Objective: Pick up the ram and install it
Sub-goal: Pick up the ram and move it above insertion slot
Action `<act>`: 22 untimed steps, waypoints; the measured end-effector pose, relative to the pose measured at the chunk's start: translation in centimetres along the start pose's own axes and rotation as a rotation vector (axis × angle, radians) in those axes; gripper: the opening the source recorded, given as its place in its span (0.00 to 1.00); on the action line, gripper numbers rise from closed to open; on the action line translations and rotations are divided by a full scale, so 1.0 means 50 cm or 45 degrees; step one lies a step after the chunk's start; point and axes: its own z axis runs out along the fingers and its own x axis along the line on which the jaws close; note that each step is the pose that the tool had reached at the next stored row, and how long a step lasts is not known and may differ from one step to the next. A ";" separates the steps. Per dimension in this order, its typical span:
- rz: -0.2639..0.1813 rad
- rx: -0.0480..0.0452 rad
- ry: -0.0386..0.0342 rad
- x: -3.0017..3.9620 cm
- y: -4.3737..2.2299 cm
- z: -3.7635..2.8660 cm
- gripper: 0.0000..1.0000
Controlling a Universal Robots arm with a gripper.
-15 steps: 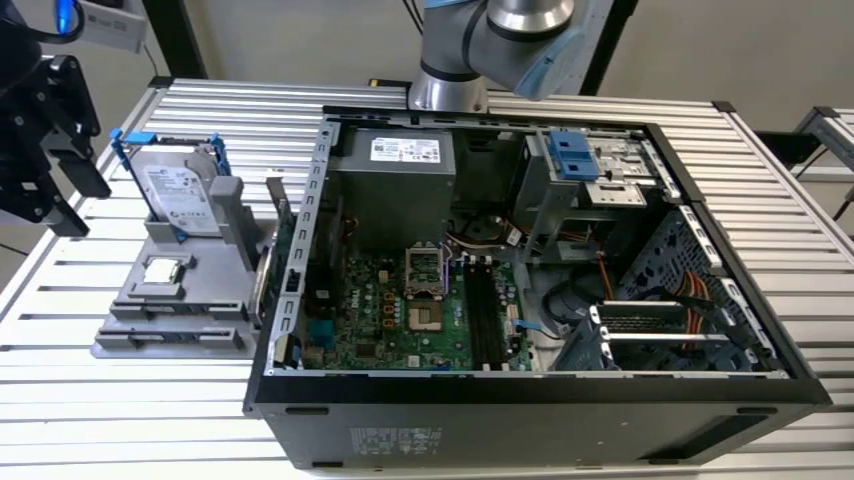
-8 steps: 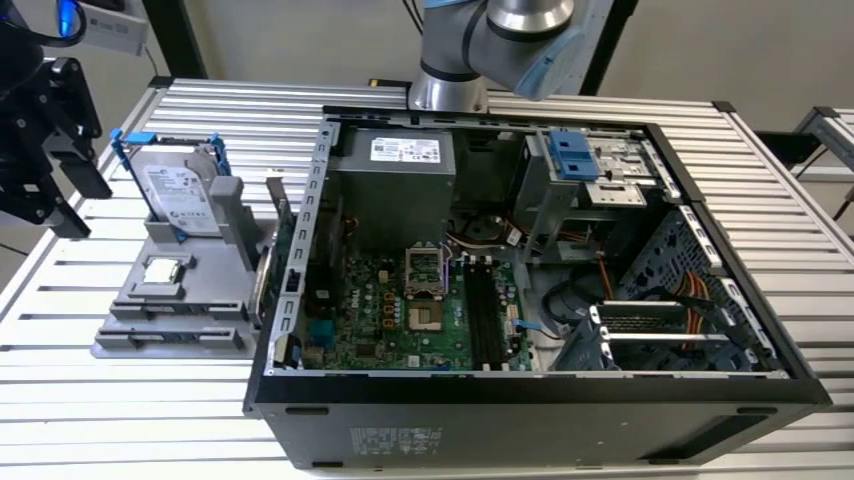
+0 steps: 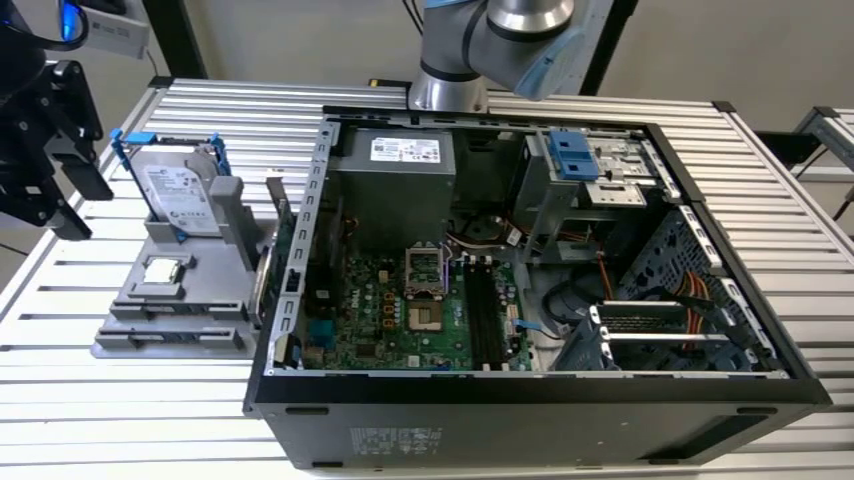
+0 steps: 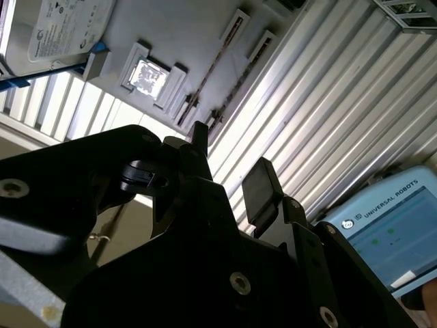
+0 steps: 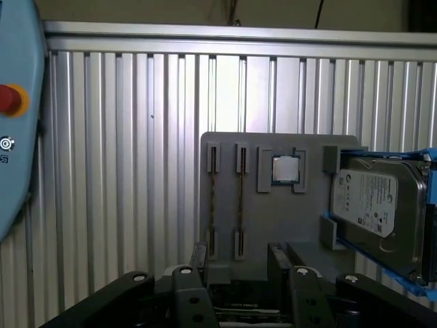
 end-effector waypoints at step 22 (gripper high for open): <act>0.000 -0.001 0.0013 0.000 0.000 0.013 1.00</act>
